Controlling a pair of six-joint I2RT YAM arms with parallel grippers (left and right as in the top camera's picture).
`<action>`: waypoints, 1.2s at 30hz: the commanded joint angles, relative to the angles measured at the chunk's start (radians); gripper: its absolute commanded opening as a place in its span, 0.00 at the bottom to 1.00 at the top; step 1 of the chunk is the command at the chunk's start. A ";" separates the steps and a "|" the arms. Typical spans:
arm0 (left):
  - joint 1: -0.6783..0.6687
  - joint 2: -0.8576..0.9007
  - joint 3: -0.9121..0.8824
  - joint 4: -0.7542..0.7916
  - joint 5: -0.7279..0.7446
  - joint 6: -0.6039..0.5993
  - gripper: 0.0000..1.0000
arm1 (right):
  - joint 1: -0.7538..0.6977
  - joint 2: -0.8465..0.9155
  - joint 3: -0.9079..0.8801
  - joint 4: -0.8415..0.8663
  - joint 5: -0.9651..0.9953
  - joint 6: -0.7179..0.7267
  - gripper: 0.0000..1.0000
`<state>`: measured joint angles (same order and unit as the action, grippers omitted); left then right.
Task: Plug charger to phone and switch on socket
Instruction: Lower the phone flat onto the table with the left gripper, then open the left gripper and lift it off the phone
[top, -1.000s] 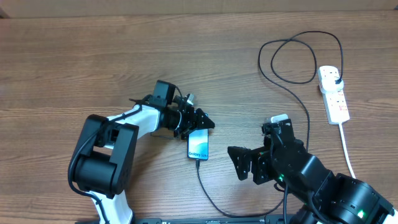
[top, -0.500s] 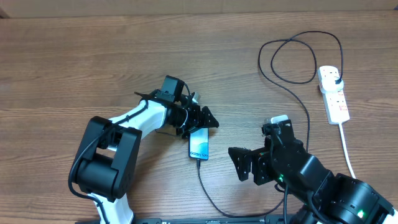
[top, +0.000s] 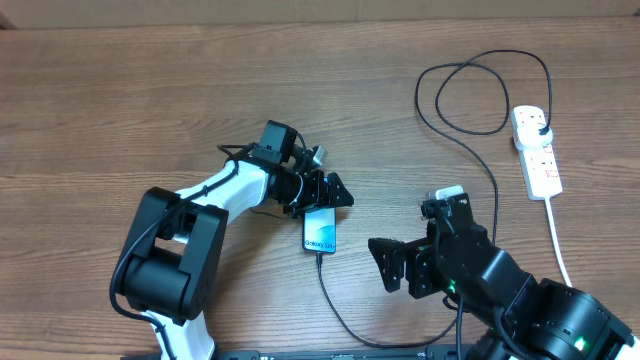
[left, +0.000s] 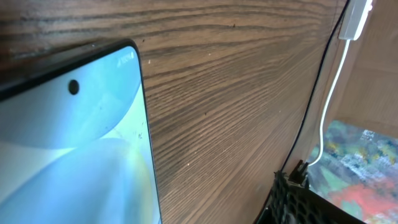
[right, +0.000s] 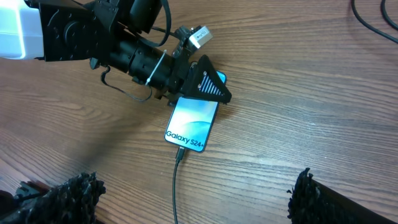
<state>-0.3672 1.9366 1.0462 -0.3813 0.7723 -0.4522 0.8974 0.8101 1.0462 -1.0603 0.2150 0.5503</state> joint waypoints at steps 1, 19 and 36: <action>0.000 0.079 -0.043 -0.012 -0.250 0.064 0.80 | -0.002 -0.002 0.002 0.003 0.013 0.008 1.00; -0.066 0.079 -0.043 -0.119 -0.469 0.001 0.89 | -0.002 0.074 0.002 0.023 0.013 0.043 1.00; -0.058 0.079 -0.043 -0.141 -0.471 -0.066 1.00 | -0.002 0.097 0.002 0.026 0.013 0.105 1.00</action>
<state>-0.4419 1.9007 1.0866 -0.4721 0.5701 -0.4885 0.8974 0.9100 1.0458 -1.0401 0.2169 0.6456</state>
